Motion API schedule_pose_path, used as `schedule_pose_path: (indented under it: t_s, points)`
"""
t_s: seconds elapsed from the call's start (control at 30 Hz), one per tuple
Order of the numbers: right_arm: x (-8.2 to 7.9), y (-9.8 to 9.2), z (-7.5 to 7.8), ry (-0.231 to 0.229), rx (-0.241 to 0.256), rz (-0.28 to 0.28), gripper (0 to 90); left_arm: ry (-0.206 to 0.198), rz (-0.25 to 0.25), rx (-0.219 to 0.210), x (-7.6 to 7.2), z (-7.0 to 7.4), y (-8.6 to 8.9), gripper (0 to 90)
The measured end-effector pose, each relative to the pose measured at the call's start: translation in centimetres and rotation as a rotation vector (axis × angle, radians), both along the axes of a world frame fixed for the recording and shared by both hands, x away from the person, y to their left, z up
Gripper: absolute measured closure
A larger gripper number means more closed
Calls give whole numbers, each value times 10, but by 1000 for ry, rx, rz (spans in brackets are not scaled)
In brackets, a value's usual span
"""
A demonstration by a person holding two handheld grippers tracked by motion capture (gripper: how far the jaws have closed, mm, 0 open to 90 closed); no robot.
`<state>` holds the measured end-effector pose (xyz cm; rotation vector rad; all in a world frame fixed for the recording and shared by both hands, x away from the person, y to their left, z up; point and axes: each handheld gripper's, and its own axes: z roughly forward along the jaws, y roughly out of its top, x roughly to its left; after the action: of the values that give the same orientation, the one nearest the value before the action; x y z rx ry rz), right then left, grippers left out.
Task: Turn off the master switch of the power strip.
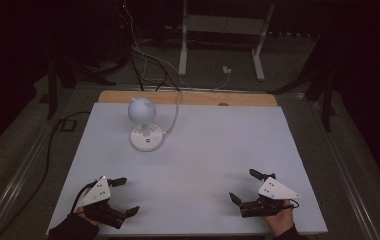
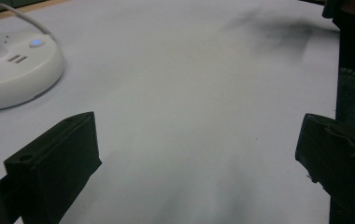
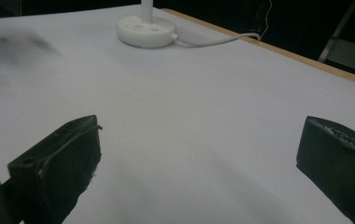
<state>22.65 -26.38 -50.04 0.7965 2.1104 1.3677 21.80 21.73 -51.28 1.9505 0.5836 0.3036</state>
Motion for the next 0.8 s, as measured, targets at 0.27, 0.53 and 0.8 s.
schedule_pose_path:
  t_s: [0.27, 0.53, 0.8]
  points:
    - [0, 0, 1, -6, 9, 1, 0, -8, -9, -1, 0, 5, -3, 3]
    - [0, 2, 2, -12, 3, -12, 0, -9, 5, -11, 4, 13, -4, 3]
    - [0, 3, 1, -9, 11, -10, 0, -23, 28, -5, 11, 23, -8, 3]
